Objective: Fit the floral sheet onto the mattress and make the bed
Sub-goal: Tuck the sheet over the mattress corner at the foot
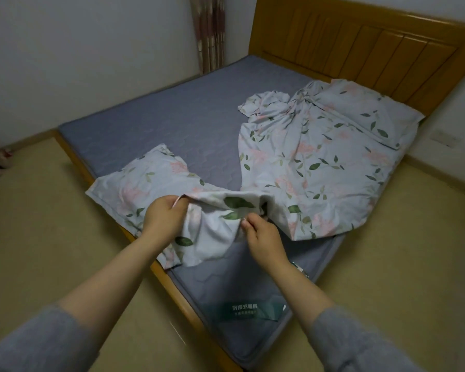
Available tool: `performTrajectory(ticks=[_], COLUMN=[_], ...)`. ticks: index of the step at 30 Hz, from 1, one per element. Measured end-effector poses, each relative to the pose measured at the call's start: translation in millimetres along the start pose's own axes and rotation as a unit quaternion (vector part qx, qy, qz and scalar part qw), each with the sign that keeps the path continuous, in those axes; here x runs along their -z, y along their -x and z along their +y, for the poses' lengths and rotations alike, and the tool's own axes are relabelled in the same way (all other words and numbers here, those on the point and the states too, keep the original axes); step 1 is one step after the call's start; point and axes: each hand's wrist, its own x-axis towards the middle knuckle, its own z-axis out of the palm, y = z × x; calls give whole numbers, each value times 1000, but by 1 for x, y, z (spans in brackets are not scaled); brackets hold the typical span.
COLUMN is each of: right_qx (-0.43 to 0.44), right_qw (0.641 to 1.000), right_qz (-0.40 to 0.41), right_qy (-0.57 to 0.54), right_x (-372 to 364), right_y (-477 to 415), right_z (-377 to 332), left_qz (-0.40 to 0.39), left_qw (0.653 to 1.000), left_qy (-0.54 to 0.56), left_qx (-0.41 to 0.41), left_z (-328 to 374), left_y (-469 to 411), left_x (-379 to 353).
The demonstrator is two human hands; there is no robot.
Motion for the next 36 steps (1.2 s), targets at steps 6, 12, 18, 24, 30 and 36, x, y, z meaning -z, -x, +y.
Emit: performTrajectory(ticks=[6,12,18,24,30,36], right_qx=[67,6,6,-6,17,-58], right_qw=[994,994,987,985,999,995], right_qz=[-52,2,-47,-46,9,56], right_qy=[-66,-105,-152,-169,-29,64], right_x=[4,6,16,27,16,-15], right_y=[42,36,48,56,94,87], right_z=[-41,-42,-56,-60,-37,-16], left_qz=[37,-159,-186,-160,-131,-144], left_qw=[991,965,955,961,977,971], left_qy=[-109,-53,-66,3,80,117], left_qx=[-72,-203,-222,-224,-151,-149], left_z=[-42,-45,-45,-26,-20,-16], left_y=[13,71,81,74,74,85], left_x=[14,8,-13,-12,-10,-1])
